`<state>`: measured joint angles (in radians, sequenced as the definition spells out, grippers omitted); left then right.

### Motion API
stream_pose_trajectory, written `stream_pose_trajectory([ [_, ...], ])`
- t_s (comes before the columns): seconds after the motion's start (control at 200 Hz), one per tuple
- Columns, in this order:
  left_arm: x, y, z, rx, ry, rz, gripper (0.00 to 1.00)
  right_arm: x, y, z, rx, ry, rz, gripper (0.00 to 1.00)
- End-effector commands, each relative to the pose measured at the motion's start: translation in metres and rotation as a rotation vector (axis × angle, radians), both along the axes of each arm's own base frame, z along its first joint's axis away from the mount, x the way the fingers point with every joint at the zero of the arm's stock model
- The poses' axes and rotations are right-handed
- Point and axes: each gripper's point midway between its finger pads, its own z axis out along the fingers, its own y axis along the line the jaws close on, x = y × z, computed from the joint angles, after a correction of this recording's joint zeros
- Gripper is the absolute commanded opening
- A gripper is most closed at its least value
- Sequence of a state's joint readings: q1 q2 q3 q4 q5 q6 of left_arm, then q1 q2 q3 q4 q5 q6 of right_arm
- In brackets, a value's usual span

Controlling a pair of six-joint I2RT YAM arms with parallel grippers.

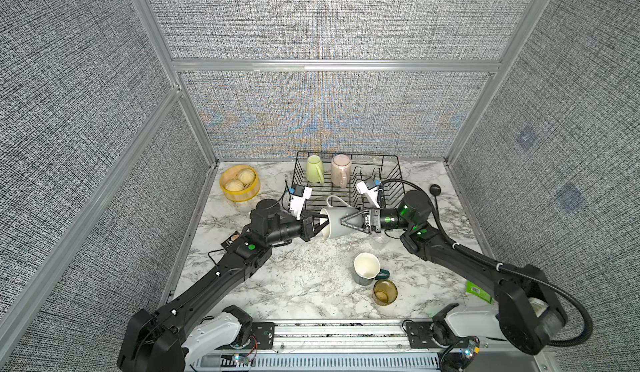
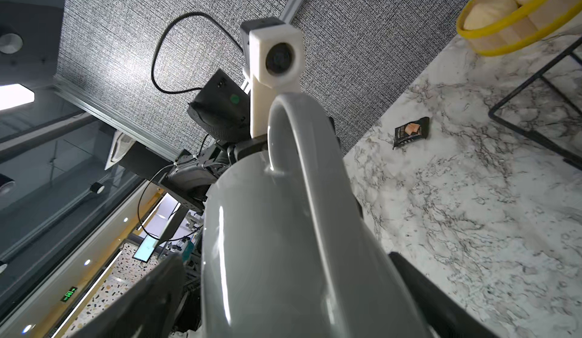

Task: Load cups into a dish rack
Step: Place the cup upside down at the dish rack.

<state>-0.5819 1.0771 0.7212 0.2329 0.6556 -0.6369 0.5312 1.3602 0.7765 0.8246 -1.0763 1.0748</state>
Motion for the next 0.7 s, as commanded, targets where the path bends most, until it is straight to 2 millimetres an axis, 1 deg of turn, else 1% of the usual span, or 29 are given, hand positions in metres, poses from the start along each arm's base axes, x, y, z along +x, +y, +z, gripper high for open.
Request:
stream_pose_trajectory([
  [0.0, 0.002, -0.004, 0.018, -0.07, -0.06, -0.015, 0.0, -0.003, 0.0, 0.03, 0.118, -0.022, 0.028, 0.97],
  [0.08, 0.006, -0.004, 0.016, -0.074, -0.038, -0.009, 0.0, -0.002, 0.0, 0.035, 0.16, -0.007, 0.047, 0.95],
  [0.195, 0.008, -0.002, 0.019, -0.095, -0.036, 0.007, 0.0, 0.002, 0.003, 0.036, 0.192, 0.02, 0.064, 0.94],
  [0.415, 0.018, 0.002, 0.014, -0.1, 0.004, 0.049, 0.0, 0.0, 0.008, 0.023, 0.168, 0.044, 0.07, 0.96],
  [0.54, 0.02, 0.0, 0.014, -0.103, 0.021, 0.041, 0.0, -0.005, 0.015, 0.014, 0.129, 0.058, 0.104, 0.97],
  [0.695, 0.018, -0.003, 0.018, -0.119, 0.033, 0.019, 0.0, -0.002, 0.02, 0.006, 0.093, 0.073, 0.105, 0.97],
])
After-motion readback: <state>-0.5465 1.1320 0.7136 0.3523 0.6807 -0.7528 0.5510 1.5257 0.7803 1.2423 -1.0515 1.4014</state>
